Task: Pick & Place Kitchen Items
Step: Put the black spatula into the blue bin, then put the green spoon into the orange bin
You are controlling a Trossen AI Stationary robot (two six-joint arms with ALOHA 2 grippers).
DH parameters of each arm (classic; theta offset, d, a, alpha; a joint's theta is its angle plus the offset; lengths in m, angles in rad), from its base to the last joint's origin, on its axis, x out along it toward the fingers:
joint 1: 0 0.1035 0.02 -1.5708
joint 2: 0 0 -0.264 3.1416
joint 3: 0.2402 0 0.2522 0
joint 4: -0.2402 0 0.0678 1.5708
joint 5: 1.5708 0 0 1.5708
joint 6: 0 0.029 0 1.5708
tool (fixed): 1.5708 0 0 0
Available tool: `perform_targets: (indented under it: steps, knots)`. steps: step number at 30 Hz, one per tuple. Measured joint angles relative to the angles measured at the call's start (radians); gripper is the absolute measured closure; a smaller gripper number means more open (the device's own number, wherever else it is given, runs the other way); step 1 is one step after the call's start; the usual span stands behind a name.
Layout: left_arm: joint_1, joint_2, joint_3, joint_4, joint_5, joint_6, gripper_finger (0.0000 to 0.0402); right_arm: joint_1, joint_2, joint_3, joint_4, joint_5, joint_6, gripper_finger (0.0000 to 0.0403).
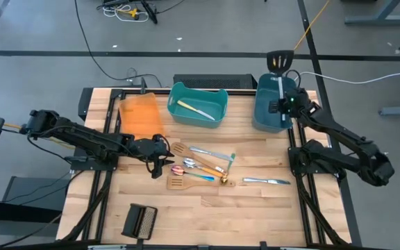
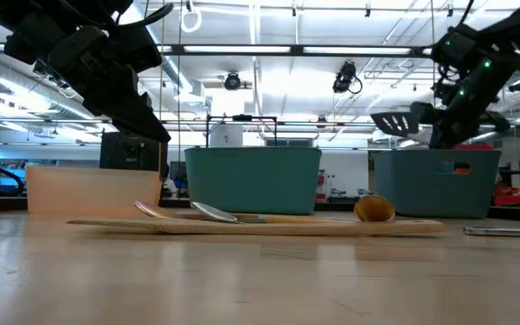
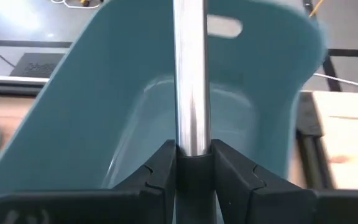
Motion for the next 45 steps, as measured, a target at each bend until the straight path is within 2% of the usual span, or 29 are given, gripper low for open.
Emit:
perform_targets:
  steps: [5, 9, 18, 29, 31, 35, 38, 41, 45]
  knots:
    - [0.0, 0.0, 0.0, 0.0, 0.0, -0.001, 0.0268, -0.009, 0.0, -0.101, 0.109, -0.051, 0.033, 0.0312]
    - [0.0, 0.0, 0.0, 0.0, 0.0, -0.001, 0.0268, -0.014, 0.0, -0.141, 0.128, -0.064, 0.05, 0.0312]
    - [0.0, 0.0, 0.0, 0.002, 0.0, -0.002, 0.0268, -0.014, 0.001, -0.172, 0.126, -0.156, 0.072, 0.0312]
    - [0.0, 0.0, 0.0, 0.002, 0.0, -0.002, 0.0268, -0.013, 0.002, -0.173, 0.098, -0.208, 0.068, 0.0312]
    - [0.0, 0.0, 0.0, 0.002, 0.0, -0.002, 0.0268, -0.013, 0.002, -0.173, 0.098, -0.208, 0.068, 0.0294]
    - [0.0, 0.0, 0.0, 0.002, 0.0, -0.002, 0.0268, -0.013, 0.002, -0.173, 0.098, -0.213, 0.07, 0.0217]
    - [0.0, 0.0, 0.0, 0.002, 0.0, -0.002, 0.0268, -0.012, 0.002, -0.173, 0.102, -0.219, 0.071, 0.018]
    - [0.0, 0.0, 0.0, 0.002, 0.0, -0.002, 0.0268, -0.012, 0.002, -0.173, 0.113, -0.219, 0.071, 0.0165]
    - [0.0, 0.0, 0.0, 0.002, 0.0, -0.002, 0.0268, -0.012, 0.002, -0.173, 0.145, -0.218, 0.071, 0.0163]
